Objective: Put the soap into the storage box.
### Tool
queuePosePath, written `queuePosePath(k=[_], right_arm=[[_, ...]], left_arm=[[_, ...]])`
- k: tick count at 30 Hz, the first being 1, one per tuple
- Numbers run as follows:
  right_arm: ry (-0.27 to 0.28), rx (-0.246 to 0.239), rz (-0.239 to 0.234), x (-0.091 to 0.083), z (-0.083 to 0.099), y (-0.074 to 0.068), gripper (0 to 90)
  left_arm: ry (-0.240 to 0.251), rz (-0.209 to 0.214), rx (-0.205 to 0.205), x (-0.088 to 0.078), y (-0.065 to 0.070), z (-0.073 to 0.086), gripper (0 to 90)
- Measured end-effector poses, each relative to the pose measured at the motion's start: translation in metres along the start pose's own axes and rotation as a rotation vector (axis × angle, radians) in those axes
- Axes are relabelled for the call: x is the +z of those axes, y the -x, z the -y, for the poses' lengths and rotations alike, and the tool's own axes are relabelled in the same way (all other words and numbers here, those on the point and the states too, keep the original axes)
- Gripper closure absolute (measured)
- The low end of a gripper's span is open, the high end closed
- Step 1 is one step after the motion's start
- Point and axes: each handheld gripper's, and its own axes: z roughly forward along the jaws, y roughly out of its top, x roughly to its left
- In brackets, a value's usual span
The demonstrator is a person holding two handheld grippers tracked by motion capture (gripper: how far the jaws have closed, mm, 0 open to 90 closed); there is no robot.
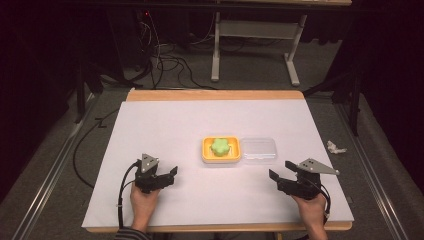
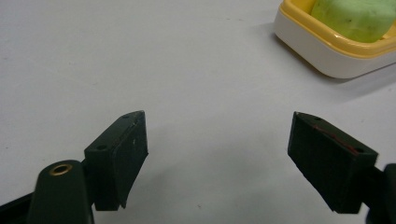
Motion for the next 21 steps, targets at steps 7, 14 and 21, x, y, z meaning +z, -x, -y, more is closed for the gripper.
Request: queuePosePath(k=[7,14,21], right_arm=[[-0.018,0.005,0.002,0.008,0.008,0.0,28.1],[-0.034,-0.004,0.009,0.014,0.01,-0.003,28.3],[-0.052,-0.021,0.025,0.02,0.012,-0.006,28.4]], left_arm=[[0.001,-0.001,0.002,0.0,0.0,0.0,20.6],[0.004,0.003,0.0,0.0,0.0,0.0,20.2],[0.001,0.001,0.002,0.0,0.0,0.0,20.2]])
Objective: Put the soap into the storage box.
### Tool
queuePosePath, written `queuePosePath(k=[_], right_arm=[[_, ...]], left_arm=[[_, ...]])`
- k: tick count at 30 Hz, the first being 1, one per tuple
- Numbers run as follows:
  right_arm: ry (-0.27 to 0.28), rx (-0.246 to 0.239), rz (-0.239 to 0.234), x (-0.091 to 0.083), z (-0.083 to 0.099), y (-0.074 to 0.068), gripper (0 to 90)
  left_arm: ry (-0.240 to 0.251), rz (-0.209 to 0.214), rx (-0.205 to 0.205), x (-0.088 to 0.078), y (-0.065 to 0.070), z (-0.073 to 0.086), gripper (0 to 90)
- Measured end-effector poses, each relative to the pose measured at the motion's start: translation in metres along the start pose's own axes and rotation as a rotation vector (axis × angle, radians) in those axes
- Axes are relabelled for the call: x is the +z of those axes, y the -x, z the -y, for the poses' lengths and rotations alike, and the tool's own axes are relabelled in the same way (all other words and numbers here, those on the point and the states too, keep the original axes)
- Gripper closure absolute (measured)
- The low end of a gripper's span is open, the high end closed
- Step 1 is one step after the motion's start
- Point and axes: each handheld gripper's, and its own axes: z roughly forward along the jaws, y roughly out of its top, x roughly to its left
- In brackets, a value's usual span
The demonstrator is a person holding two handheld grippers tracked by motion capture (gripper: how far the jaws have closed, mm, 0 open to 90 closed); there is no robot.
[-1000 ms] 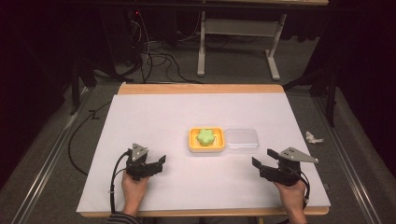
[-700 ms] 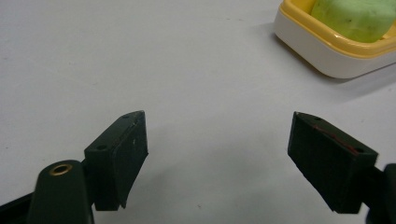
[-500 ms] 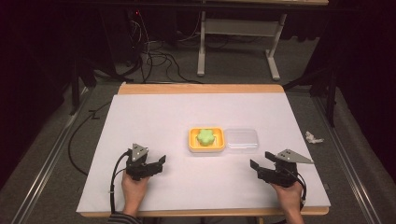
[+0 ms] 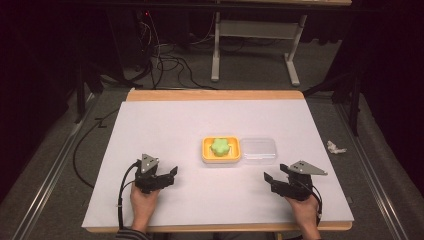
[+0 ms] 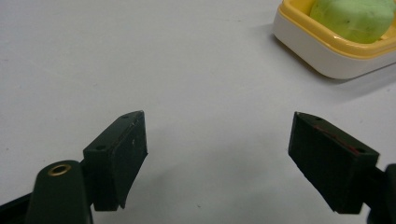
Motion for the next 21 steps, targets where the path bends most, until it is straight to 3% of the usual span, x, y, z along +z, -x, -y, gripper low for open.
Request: queuePosePath(k=[10,21], right_arm=[[-0.043,-0.038,0.017,0.013,0.003,-0.006,28.4],[-0.05,-0.032,0.029,0.022,0.007,-0.01,28.4]], left_arm=[[0.0,-0.001,0.0,0.0,0.0,0.0,20.3],[0.0,-0.001,0.004,0.0,0.0,0.0,20.2]])
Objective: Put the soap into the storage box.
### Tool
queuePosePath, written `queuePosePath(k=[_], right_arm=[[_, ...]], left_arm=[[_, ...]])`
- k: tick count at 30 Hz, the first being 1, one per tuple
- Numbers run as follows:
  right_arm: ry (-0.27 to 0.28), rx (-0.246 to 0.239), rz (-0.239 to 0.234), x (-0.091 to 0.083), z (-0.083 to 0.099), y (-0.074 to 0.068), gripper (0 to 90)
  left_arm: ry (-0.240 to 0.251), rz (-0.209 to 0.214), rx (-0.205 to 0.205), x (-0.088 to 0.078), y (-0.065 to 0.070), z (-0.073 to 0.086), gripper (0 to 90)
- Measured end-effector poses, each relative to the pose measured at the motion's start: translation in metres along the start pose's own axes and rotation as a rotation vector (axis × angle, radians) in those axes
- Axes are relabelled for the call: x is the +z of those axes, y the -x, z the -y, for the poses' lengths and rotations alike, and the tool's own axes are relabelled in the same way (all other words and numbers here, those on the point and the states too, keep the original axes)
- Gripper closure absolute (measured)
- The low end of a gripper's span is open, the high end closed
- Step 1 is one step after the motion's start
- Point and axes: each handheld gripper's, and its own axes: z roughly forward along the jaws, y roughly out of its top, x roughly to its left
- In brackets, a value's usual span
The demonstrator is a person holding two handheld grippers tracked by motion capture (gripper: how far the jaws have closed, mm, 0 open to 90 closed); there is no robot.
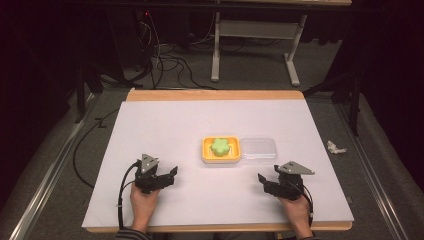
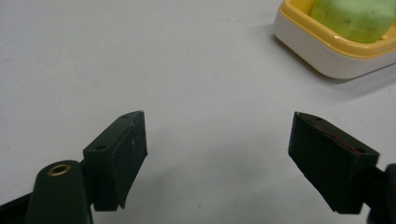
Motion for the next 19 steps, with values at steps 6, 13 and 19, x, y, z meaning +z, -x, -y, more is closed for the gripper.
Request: queuePosePath(k=[6,13,19], right_arm=[[0.007,-0.008,-0.002,0.001,0.0042,-0.001,28.3],[0.034,-0.008,-0.011,0.0001,0.0079,-0.0022,28.1],[0.026,-0.016,-0.007,0.0008,0.008,-0.0022,28.1]], left_arm=[[0.002,-0.001,0.001,0.0001,0.0003,0.0002,20.2],[0.003,-0.005,-0.001,0.0005,0.0005,0.0003,20.3],[0.0,-0.006,0.0,0.0006,0.0004,0.0004,20.3]])
